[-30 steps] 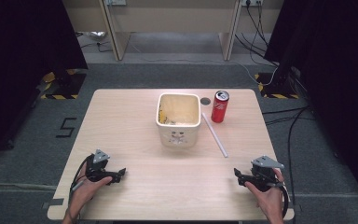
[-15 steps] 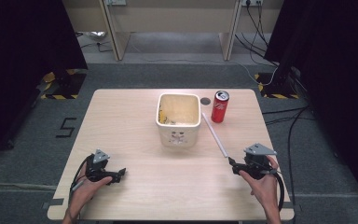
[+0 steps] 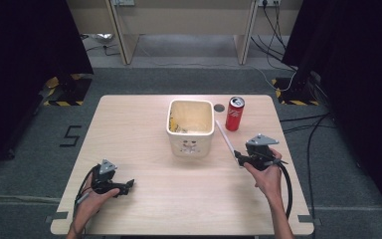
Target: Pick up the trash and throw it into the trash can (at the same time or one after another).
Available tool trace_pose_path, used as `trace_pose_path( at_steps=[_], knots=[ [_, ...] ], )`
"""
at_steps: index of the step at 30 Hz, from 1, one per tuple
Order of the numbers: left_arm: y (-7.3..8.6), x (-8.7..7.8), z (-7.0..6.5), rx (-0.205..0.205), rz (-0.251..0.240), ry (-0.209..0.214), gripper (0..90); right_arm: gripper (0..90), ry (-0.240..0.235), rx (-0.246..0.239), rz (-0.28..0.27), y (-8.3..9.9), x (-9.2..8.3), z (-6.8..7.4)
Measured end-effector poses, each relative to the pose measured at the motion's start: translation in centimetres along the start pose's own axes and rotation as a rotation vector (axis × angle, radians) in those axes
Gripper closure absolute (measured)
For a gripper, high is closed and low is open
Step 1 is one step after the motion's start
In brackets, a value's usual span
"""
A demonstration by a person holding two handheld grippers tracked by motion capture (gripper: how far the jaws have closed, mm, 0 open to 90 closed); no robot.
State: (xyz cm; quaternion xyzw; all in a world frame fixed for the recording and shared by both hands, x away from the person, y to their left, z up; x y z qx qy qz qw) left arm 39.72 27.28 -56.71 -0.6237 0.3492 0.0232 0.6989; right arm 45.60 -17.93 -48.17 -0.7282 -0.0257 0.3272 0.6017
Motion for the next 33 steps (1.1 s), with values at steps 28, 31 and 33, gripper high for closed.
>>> trace_pose_path(
  at_steps=[28,31,33],
  knots=[
    [0.0,0.0,0.0,0.000,0.000,0.000,0.0,63.1,0.007,0.031,0.129,-0.1,10.9,-0.7],
    [0.0,0.0,0.0,0.000,0.000,0.000,0.0,66.0,0.017,0.027,0.151,0.2,11.5,-0.8],
    [0.0,0.0,0.0,0.000,0.000,0.000,0.0,67.7,0.025,0.032,0.163,0.4,11.8,-1.0]
  ],
)
Point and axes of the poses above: each handheld gripper's, and its own axes: x roughly forward along the jaws, y roughly out of its underside, z roughly to its left, the point moved 6 cm from there along x, roughly forward along the jaws, and after that the axes turned 13 degrees about -z, right-handed, at the moved point
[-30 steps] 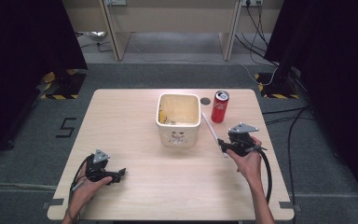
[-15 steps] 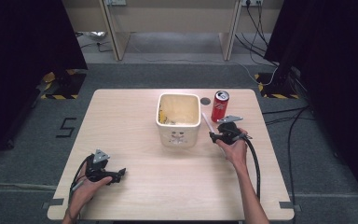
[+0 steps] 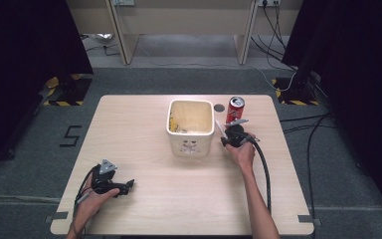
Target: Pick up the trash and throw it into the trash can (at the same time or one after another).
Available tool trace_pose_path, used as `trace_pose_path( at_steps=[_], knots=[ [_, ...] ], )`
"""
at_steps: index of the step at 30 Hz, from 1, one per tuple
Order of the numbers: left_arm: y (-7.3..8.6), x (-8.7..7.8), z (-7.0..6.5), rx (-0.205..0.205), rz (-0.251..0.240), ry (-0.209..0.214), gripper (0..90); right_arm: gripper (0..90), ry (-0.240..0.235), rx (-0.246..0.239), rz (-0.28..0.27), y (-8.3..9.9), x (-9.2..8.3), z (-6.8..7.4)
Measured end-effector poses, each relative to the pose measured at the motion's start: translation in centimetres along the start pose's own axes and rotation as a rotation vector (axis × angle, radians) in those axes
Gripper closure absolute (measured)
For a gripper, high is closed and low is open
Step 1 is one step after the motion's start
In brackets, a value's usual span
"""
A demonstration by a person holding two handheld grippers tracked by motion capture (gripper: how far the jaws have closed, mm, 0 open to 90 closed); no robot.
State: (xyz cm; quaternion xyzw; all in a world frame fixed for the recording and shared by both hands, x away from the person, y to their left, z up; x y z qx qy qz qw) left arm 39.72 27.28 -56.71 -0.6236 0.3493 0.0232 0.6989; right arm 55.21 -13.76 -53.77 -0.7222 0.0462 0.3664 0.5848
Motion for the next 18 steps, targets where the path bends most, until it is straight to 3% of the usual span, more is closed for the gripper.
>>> trace_pose_path(
  at_steps=[9,18],
  knots=[
    [0.00,0.00,0.00,-0.001,0.000,0.000,0.0,78.1,-0.012,0.050,0.003,0.36,0.89,-0.55],
    [0.00,0.00,0.00,0.000,0.000,0.000,0.0,79.6,-0.010,0.072,0.002,0.45,0.76,-1.08]
  ],
)
Point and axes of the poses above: each handheld gripper's, and its own axes: x roughly forward along the jaws, y roughly out of its underside, z roughly to its left, the point moved 6 cm from there along x, roughly forward along the jaws, and after that the axes turned 13 degrees about -z, right-handed, at the moved point
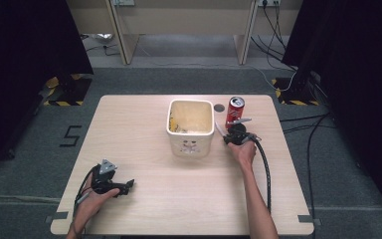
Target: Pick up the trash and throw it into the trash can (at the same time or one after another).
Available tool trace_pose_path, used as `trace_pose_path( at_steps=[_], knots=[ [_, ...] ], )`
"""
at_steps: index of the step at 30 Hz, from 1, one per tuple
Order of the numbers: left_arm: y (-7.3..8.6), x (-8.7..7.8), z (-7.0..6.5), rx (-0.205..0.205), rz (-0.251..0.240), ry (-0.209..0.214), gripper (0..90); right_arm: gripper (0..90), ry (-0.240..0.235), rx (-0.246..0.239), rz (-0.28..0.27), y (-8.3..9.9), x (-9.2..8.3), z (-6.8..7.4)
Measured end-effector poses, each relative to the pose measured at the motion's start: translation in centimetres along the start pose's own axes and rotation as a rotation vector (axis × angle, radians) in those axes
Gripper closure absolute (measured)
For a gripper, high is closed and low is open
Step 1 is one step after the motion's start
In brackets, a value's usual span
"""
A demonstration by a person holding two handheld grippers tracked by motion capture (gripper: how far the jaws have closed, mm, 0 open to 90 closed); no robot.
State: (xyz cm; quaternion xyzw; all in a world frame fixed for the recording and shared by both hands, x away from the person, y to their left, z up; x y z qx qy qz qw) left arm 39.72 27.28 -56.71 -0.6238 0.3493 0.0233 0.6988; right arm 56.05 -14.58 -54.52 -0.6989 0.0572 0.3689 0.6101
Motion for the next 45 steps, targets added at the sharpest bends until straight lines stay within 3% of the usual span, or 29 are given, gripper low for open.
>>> trace_pose_path(
  at_steps=[5,21,32,38,45],
  knots=[
    [0.0,0.0,0.0,0.000,0.000,0.000,0.0,79.6,-0.001,0.009,-0.022,-0.3,-0.6,-0.2],
    [0.0,0.0,0.0,0.000,0.000,0.000,0.0,79.6,-0.023,-0.016,-0.157,-3.9,-5.5,0.2],
    [0.0,0.0,0.0,0.002,0.000,0.000,0.0,79.7,-0.026,-0.023,-0.246,-7.1,-8.7,0.3],
    [0.0,0.0,0.0,0.002,0.000,0.000,0.0,79.6,-0.043,-0.042,-0.298,-9.9,-10.6,1.0],
    [0.0,0.0,0.0,0.002,0.000,0.000,0.0,79.6,-0.067,-0.054,-0.322,-12.0,-11.2,2.1]
  ],
)
Point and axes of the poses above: each handheld gripper's, and its own axes: x roughly forward along the jaws, y roughly out of its underside, z roughly to its left, the point moved 6 cm from there along x, roughly forward along the jaws, and after that the axes turned 13 degrees about -z, right-handed, at the moved point
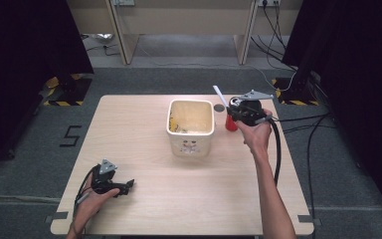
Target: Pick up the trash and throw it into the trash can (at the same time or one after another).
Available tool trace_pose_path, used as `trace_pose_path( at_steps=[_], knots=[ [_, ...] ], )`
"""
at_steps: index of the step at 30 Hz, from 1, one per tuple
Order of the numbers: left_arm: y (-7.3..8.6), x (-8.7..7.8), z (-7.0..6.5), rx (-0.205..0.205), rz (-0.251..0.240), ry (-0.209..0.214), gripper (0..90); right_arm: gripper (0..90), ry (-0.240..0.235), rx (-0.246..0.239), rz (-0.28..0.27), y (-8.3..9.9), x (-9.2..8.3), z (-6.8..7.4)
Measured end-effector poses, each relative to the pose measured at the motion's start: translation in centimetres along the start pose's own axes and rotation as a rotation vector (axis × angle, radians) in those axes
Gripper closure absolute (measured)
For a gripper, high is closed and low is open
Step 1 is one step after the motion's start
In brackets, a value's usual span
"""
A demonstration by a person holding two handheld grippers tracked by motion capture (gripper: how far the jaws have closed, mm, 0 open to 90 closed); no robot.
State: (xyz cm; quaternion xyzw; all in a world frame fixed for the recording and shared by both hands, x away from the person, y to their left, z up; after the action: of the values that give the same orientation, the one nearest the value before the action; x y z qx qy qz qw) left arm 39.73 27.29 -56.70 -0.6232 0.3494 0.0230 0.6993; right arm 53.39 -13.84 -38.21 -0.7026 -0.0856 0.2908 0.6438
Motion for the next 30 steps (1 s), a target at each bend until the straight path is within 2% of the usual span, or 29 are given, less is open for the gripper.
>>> trace_pose_path(
  at_steps=[7,18,30],
  knots=[
    [0.0,0.0,0.0,0.001,0.002,0.001,0.0,79.6,-0.038,-0.006,-0.020,-2.1,0.9,1.7],
    [0.0,0.0,0.0,0.001,0.001,0.001,0.0,79.6,-0.081,-0.010,-0.024,-4.3,2.4,3.6],
    [0.0,0.0,0.0,0.001,-0.001,-0.001,0.0,79.5,-0.141,-0.023,-0.010,-6.4,6.1,7.2]
  ],
)
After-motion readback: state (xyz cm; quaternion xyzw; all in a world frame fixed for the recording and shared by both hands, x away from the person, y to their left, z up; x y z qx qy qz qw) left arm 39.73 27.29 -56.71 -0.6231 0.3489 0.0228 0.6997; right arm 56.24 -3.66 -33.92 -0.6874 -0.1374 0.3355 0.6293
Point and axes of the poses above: each handheld gripper's, and its own axes: x roughly forward along the jaws, y roughly out of its underside, z roughly to its left, the point moved 6 cm from there along x, roughly forward along the jaws, and after that the axes turned 13 degrees about -z, right-handed, at the moved point
